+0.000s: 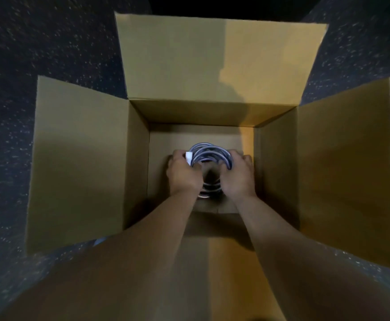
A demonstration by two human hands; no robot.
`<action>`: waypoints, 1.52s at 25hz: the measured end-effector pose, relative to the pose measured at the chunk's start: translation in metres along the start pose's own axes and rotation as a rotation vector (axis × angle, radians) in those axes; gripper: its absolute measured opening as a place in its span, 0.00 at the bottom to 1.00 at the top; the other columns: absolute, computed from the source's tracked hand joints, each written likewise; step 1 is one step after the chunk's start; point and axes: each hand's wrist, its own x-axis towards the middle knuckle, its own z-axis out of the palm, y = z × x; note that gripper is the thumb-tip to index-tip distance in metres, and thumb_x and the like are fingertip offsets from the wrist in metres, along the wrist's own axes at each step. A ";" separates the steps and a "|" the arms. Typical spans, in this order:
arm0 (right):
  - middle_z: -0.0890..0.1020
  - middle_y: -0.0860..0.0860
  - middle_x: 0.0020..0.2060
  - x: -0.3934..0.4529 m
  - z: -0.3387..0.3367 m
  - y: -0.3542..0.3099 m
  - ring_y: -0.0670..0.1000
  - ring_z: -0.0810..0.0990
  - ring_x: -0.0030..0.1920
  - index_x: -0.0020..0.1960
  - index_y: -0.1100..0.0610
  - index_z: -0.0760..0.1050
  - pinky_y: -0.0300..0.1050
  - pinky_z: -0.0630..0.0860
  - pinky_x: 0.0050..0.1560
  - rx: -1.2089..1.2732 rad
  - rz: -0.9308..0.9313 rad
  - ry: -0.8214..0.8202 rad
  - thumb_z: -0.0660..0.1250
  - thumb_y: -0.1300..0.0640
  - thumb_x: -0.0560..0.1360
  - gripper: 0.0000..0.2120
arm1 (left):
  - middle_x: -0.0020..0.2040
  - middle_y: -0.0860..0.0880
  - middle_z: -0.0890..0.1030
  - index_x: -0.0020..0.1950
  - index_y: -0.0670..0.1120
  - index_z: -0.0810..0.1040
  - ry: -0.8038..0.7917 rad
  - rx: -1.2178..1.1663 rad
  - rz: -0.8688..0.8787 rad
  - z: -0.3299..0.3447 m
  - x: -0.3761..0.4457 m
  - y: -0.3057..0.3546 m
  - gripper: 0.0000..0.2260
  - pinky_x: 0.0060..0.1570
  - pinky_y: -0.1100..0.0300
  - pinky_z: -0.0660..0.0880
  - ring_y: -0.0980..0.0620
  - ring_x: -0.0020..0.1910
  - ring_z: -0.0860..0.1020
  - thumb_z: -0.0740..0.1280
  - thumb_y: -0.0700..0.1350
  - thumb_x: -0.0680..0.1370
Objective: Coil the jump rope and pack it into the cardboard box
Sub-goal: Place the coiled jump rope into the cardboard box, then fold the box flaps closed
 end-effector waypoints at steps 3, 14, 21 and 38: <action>0.72 0.56 0.67 0.006 0.015 0.000 0.57 0.69 0.69 0.67 0.51 0.72 0.51 0.71 0.66 -0.087 -0.081 0.026 0.64 0.61 0.80 0.16 | 0.65 0.41 0.76 0.64 0.44 0.75 0.068 0.118 0.080 0.005 0.011 -0.002 0.15 0.62 0.48 0.71 0.39 0.66 0.72 0.69 0.42 0.78; 0.74 0.55 0.67 -0.037 -0.042 -0.054 0.59 0.70 0.68 0.71 0.49 0.68 0.57 0.70 0.66 -0.250 -0.123 -0.039 0.63 0.48 0.81 0.20 | 0.72 0.45 0.68 0.72 0.56 0.70 0.009 0.292 0.003 -0.049 -0.035 0.047 0.23 0.67 0.41 0.66 0.40 0.70 0.64 0.67 0.53 0.77; 0.79 0.55 0.62 -0.131 -0.166 -0.144 0.60 0.75 0.65 0.70 0.51 0.70 0.59 0.73 0.63 -0.154 -0.181 -0.032 0.62 0.45 0.80 0.20 | 0.66 0.47 0.75 0.69 0.52 0.76 0.057 0.084 0.152 -0.175 -0.132 0.151 0.21 0.66 0.53 0.70 0.44 0.66 0.74 0.69 0.53 0.77; 0.58 0.63 0.79 -0.137 -0.239 -0.079 0.69 0.67 0.75 0.82 0.45 0.41 0.69 0.68 0.71 -0.358 0.064 -0.090 0.62 0.36 0.78 0.43 | 0.79 0.40 0.64 0.81 0.47 0.52 0.139 0.070 -0.318 -0.254 -0.094 0.079 0.50 0.71 0.36 0.66 0.35 0.75 0.66 0.77 0.58 0.70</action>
